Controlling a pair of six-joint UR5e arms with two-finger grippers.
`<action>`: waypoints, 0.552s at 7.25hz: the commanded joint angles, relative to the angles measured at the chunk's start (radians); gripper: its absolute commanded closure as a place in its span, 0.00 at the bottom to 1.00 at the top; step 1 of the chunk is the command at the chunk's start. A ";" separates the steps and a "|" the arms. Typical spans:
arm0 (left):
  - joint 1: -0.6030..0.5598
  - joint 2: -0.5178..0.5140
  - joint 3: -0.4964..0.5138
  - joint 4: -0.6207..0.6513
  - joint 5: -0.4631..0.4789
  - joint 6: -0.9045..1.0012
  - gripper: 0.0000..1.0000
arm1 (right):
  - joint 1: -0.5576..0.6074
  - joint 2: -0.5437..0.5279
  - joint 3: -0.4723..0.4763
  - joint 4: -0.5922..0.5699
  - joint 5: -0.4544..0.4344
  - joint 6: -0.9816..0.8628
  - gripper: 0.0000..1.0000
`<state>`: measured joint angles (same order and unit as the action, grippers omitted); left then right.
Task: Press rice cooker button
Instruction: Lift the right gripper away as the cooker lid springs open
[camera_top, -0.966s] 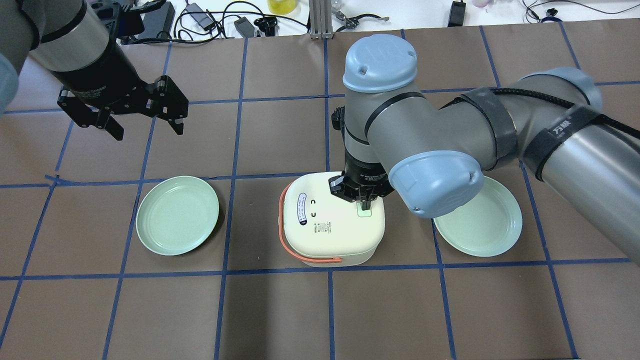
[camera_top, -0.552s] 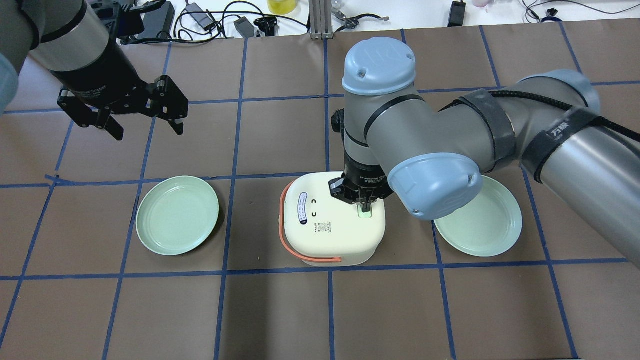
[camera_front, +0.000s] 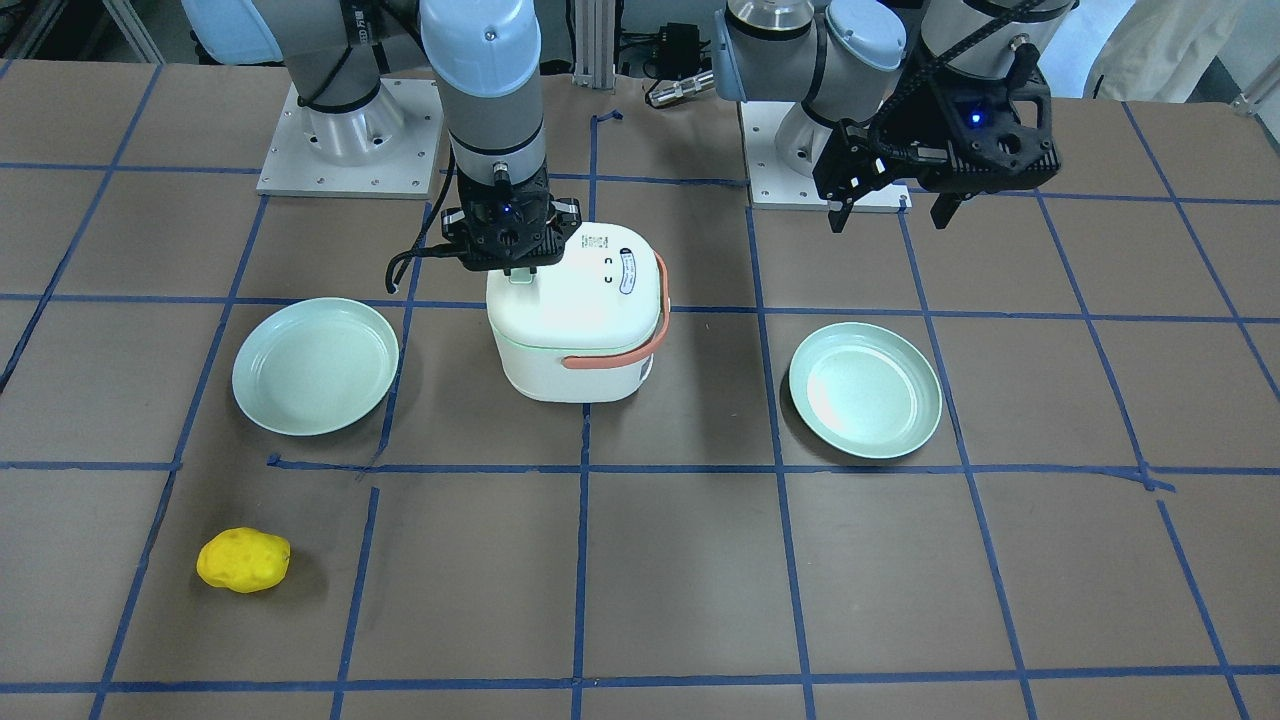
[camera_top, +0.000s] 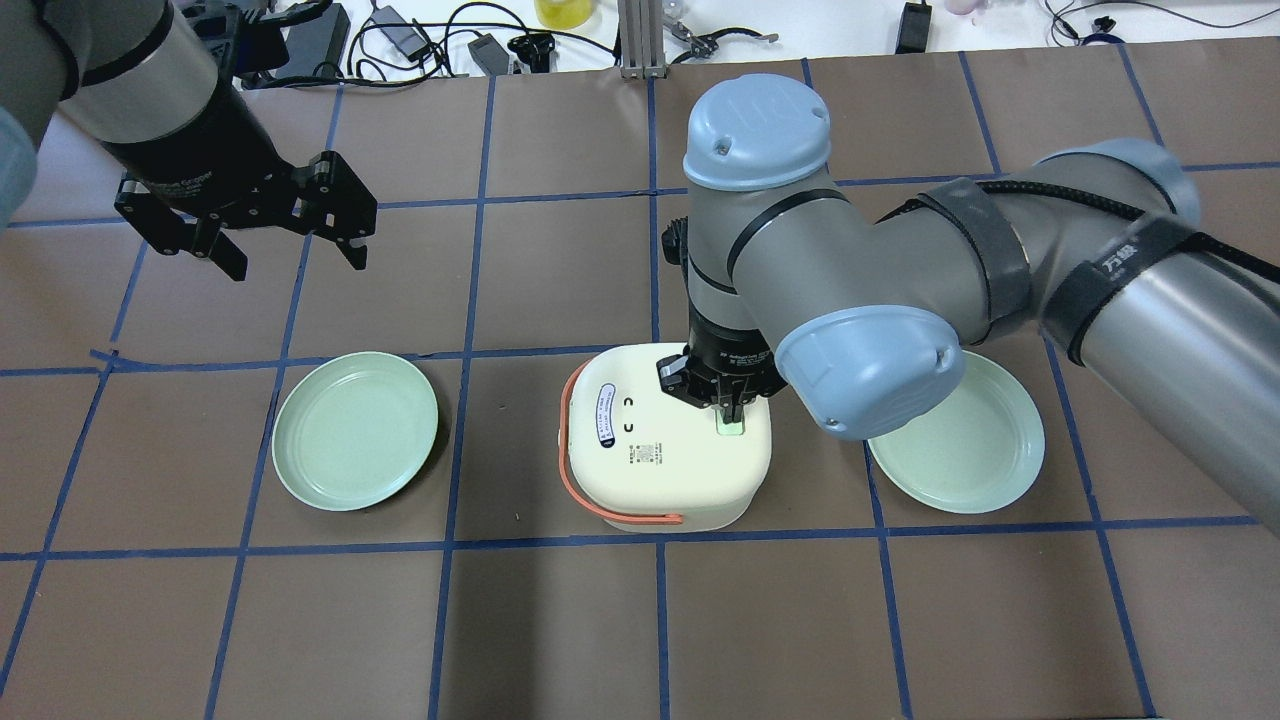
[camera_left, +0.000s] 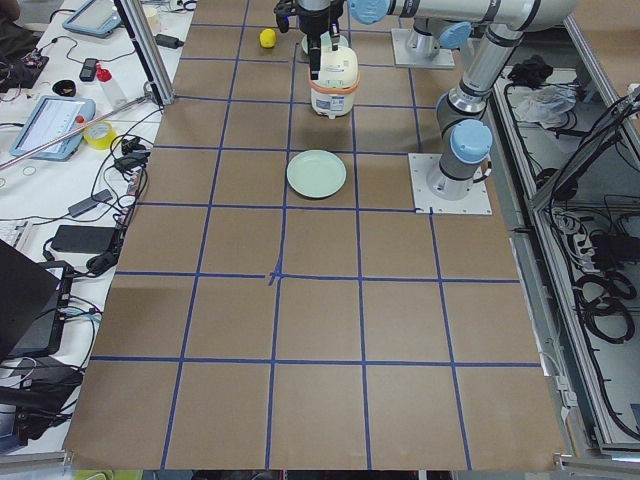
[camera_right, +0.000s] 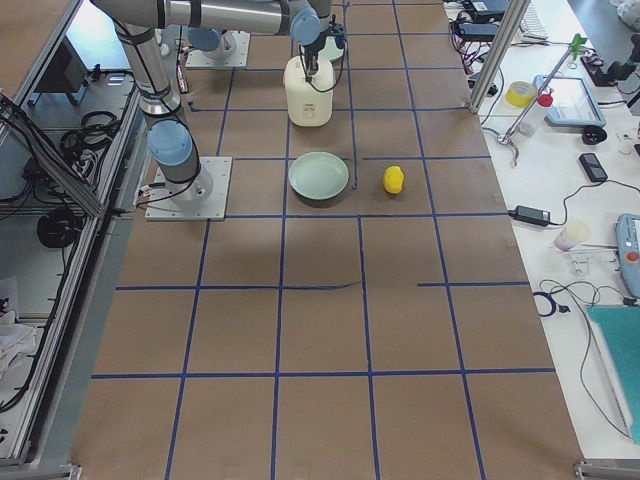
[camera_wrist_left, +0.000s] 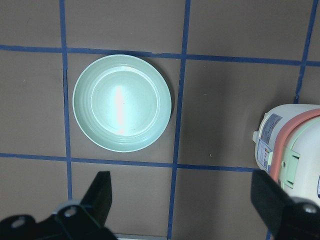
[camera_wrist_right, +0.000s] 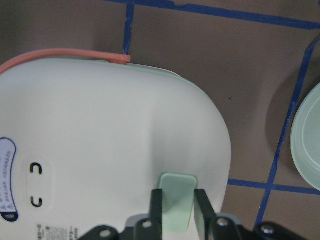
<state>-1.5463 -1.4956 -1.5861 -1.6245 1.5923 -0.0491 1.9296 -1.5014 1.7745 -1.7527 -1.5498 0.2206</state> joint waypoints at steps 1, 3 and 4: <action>0.000 0.000 0.000 0.000 0.000 -0.002 0.00 | -0.024 -0.003 -0.091 0.021 -0.028 -0.007 0.00; 0.000 0.000 0.000 0.000 0.000 0.000 0.00 | -0.091 -0.002 -0.200 0.085 -0.068 -0.023 0.00; 0.000 0.000 0.000 0.000 0.000 0.000 0.00 | -0.171 -0.003 -0.267 0.107 -0.066 -0.074 0.00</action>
<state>-1.5463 -1.4956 -1.5861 -1.6245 1.5923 -0.0492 1.8371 -1.5039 1.5837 -1.6774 -1.6104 0.1900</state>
